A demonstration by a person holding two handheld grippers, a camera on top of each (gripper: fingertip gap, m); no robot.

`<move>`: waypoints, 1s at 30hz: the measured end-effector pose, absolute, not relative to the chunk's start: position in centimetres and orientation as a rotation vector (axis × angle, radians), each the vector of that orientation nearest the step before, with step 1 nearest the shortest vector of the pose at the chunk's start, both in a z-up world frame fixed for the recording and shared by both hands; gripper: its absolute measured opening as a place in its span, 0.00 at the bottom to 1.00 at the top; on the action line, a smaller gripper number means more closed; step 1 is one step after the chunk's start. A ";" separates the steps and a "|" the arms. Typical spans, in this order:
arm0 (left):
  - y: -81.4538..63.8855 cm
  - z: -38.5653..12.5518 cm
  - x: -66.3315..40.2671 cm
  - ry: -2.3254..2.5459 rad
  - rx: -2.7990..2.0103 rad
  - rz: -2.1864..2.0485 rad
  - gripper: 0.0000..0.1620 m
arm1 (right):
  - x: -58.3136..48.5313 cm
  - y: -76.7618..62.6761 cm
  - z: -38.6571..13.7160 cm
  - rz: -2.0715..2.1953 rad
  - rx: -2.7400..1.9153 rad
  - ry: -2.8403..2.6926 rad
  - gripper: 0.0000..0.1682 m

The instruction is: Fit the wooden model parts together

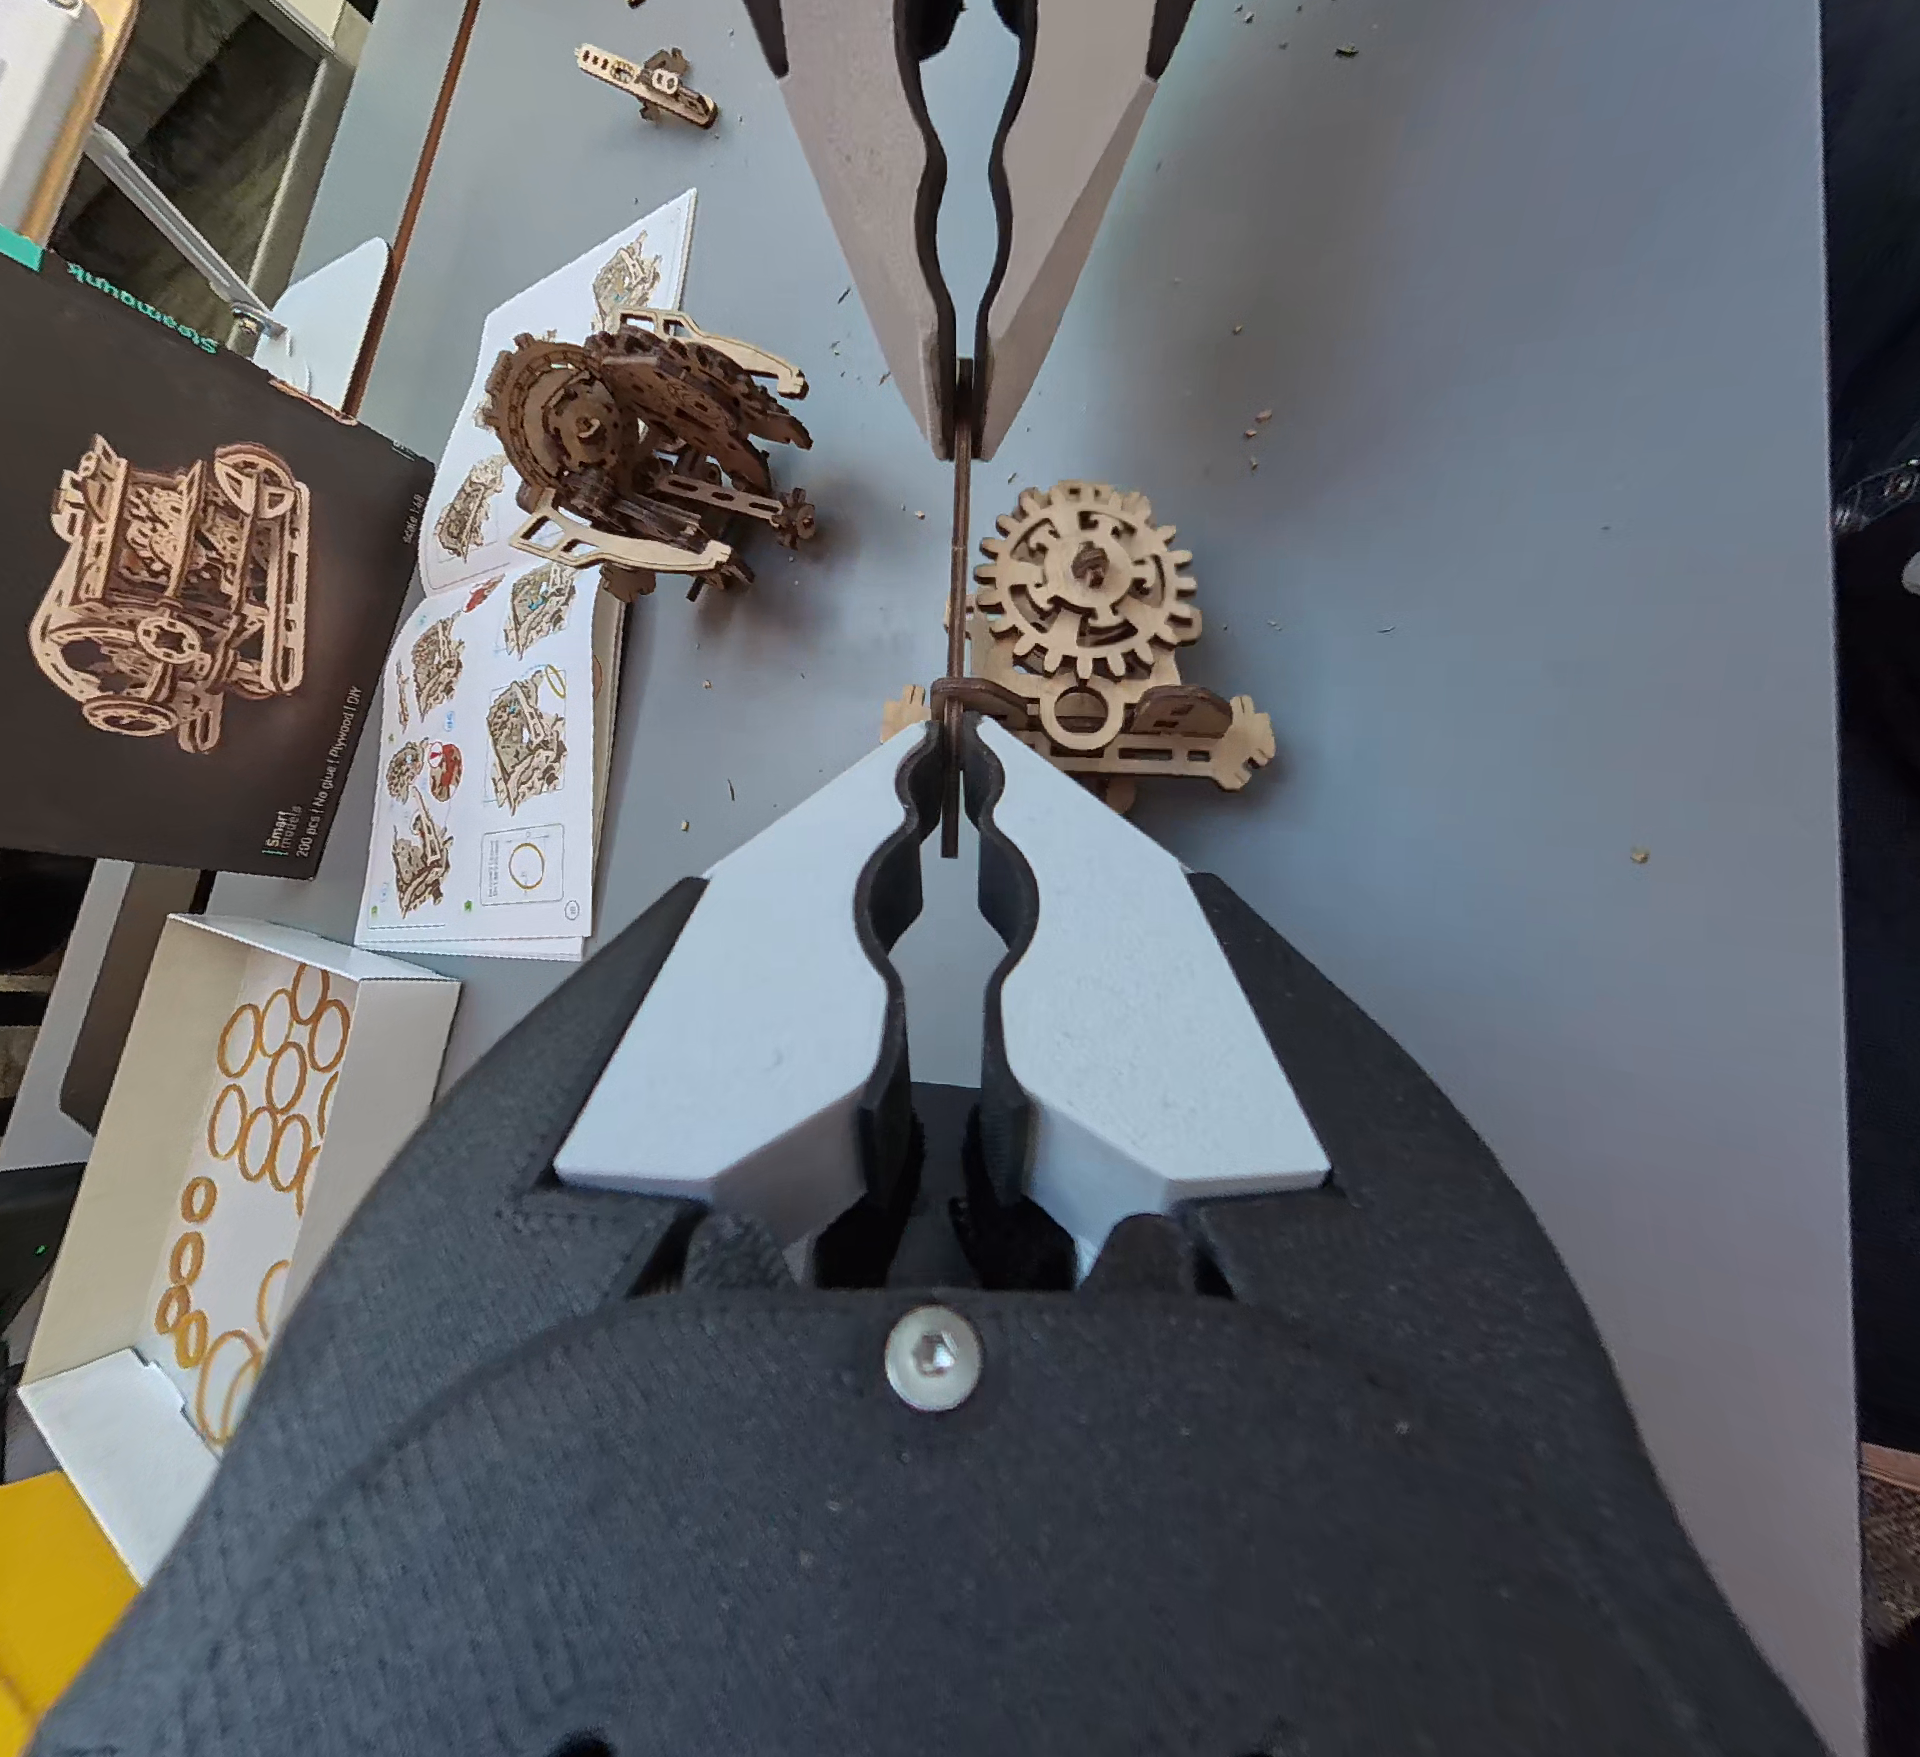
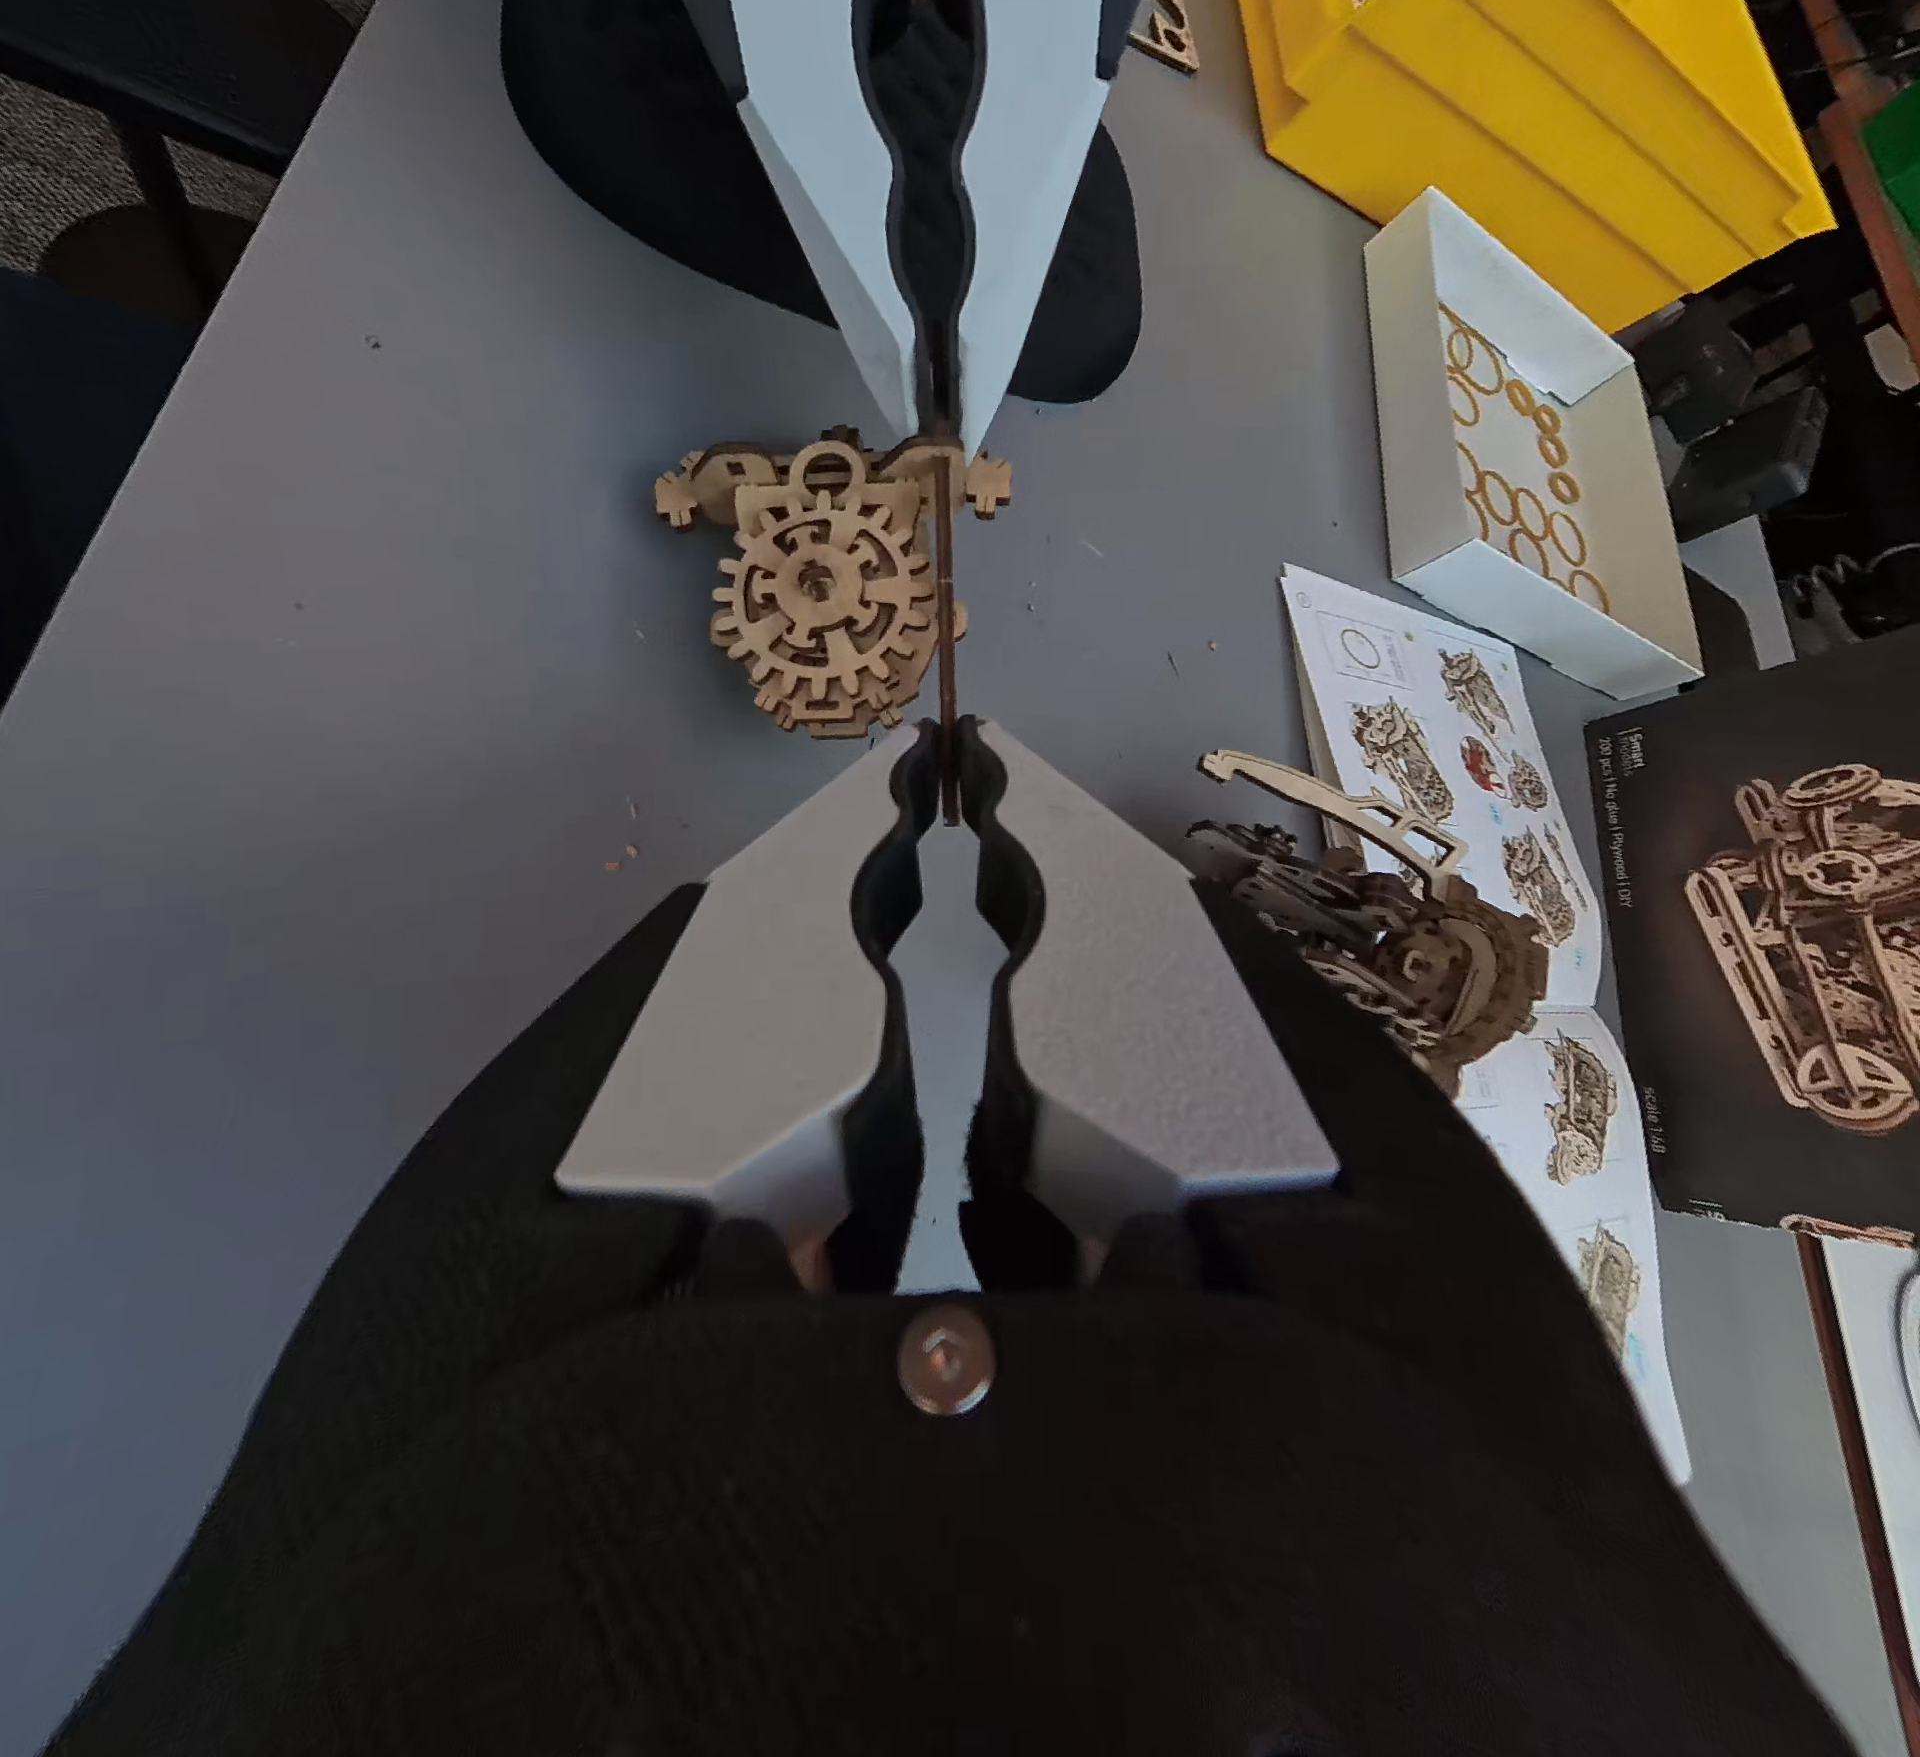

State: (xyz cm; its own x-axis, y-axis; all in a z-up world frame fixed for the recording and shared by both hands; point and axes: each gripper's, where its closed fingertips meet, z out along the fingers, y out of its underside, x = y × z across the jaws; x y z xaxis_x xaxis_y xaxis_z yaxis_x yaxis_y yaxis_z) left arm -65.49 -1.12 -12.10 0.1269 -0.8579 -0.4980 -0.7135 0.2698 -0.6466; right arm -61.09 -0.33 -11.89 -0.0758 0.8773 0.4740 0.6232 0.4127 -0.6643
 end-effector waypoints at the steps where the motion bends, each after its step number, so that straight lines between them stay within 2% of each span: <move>1: -1.2 -12.0 -65.5 1.604 -1.490 -0.221 0.02 | -61.1 -0.4 -11.9 0.370 -1.304 -1.787 0.01; 5: -1.4 -11.2 -65.5 1.541 -1.499 -0.321 0.10 | -61.1 -0.5 -12.0 0.345 -1.294 -1.790 0.01; 20: -2.3 -10.3 -64.8 1.552 -1.457 -0.454 0.10 | -61.2 -0.6 -11.8 0.342 -1.281 -1.780 0.01; 24: -2.1 -11.0 -64.7 1.575 -1.463 -0.441 0.07 | -61.2 -0.6 -11.8 0.336 -1.277 -1.779 0.01; 30: -1.6 -11.5 -64.7 1.577 -1.477 -0.415 0.07 | -61.1 -0.6 -11.9 0.331 -1.274 -1.778 0.01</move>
State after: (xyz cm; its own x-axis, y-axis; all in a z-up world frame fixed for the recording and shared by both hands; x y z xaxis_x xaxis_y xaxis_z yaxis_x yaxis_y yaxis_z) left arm -64.73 -1.57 -11.48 0.1277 -0.9168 -0.3784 -0.6118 0.2275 -0.7576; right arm -61.05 -0.58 -11.86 -0.0687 0.8596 0.5063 0.6197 0.4345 -0.6536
